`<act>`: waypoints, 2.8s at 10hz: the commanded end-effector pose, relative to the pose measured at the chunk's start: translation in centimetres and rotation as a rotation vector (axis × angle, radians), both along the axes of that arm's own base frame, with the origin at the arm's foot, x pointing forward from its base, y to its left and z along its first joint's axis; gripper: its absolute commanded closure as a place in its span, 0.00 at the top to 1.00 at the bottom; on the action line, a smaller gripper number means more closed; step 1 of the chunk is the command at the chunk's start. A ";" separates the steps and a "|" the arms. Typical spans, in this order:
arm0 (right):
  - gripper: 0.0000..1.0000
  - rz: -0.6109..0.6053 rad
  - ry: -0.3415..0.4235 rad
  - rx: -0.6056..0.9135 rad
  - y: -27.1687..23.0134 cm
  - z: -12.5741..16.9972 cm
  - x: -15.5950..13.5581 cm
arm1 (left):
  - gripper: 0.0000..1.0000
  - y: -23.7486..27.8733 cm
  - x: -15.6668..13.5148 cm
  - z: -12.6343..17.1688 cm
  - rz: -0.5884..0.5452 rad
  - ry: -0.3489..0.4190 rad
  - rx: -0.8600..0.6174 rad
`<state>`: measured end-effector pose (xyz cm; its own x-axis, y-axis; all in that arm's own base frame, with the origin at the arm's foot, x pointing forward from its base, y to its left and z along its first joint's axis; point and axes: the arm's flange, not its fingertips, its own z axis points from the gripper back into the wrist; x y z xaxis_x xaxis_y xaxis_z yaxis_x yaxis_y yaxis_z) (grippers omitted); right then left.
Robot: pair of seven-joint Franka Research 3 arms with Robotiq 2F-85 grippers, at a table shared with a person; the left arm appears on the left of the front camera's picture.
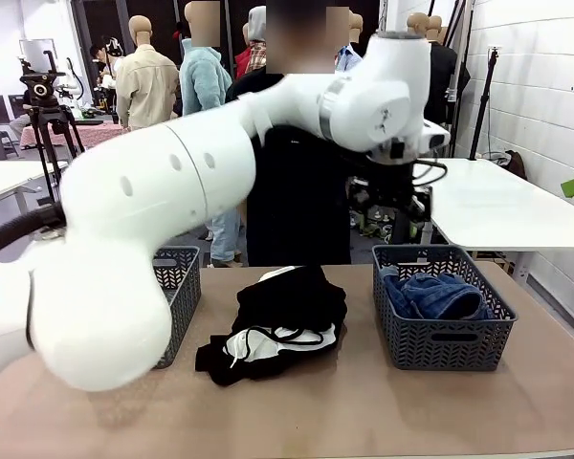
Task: Sort the tops and bottoms.
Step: Lift clothes from the center of the table with your right hand.
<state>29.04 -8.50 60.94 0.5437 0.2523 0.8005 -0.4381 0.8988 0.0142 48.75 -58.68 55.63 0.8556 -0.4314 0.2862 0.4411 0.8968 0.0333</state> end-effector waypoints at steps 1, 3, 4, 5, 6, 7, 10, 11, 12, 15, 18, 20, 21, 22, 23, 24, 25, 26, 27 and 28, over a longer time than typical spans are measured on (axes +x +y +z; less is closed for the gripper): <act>1.00 0.002 0.000 0.001 0.1 -0.1 0.1 | 1.00 10.0 -5.3 -1.9 0.032 -0.013 0.020; 1.00 0.002 0.000 0.001 0.1 -0.1 0.1 | 1.00 13.7 -6.0 -1.5 0.033 0.042 0.101; 1.00 0.002 0.000 0.001 0.1 -0.1 0.1 | 1.00 13.7 -6.4 -1.0 0.052 0.053 0.115; 1.00 0.002 0.000 0.001 0.1 -0.1 0.1 | 1.00 4.8 1.0 4.1 0.050 0.032 0.057; 1.00 0.002 0.000 0.001 0.1 -0.1 0.1 | 1.00 4.8 1.0 4.1 0.050 0.032 0.057; 1.00 0.002 0.000 0.001 0.1 -0.1 0.1 | 1.00 4.8 1.0 4.1 0.050 0.032 0.057; 1.00 0.002 0.000 0.001 0.1 -0.1 0.1 | 1.00 4.8 0.8 3.9 0.044 0.051 0.064; 1.00 0.002 0.000 0.001 0.1 -0.1 0.1 | 1.00 6.4 0.5 3.8 0.002 0.041 0.059; 1.00 0.002 0.000 0.001 0.1 -0.1 0.1 | 1.00 10.2 -0.1 3.9 0.024 0.005 0.073; 1.00 0.002 0.000 0.001 0.1 -0.1 0.1 | 1.00 23.2 -2.7 2.7 0.193 0.020 0.097; 1.00 0.002 0.000 0.001 0.1 -0.1 0.1 | 1.00 30.5 -5.2 0.6 0.171 0.121 0.252; 1.00 0.002 0.000 0.001 0.1 -0.1 0.1 | 1.00 36.0 -8.1 -1.4 0.186 0.191 0.197; 1.00 0.002 0.000 0.001 0.1 -0.1 0.1 | 1.00 37.8 -9.5 -2.0 0.165 0.247 0.172; 1.00 0.002 0.000 0.001 0.1 -0.1 0.1 | 1.00 39.2 -10.2 -2.6 0.154 0.298 0.177; 1.00 0.002 0.000 0.001 0.1 -0.1 0.1 | 1.00 39.4 -10.0 -2.3 0.239 0.271 0.168; 1.00 0.002 0.000 0.001 0.1 -0.1 0.1 | 1.00 28.5 2.6 9.1 0.199 0.273 0.213; 1.00 0.002 0.000 0.001 0.1 -0.1 0.1 | 1.00 28.5 2.6 9.1 0.199 0.273 0.213; 1.00 0.002 0.000 0.001 0.1 -0.1 0.1 | 1.00 28.5 2.6 9.1 0.199 0.273 0.213; 1.00 0.002 0.000 0.001 0.1 -0.1 0.1 | 1.00 28.5 2.6 9.1 0.199 0.273 0.213; 1.00 0.002 0.000 0.001 0.1 -0.1 0.1 | 1.00 29.4 1.1 8.1 0.189 0.280 0.196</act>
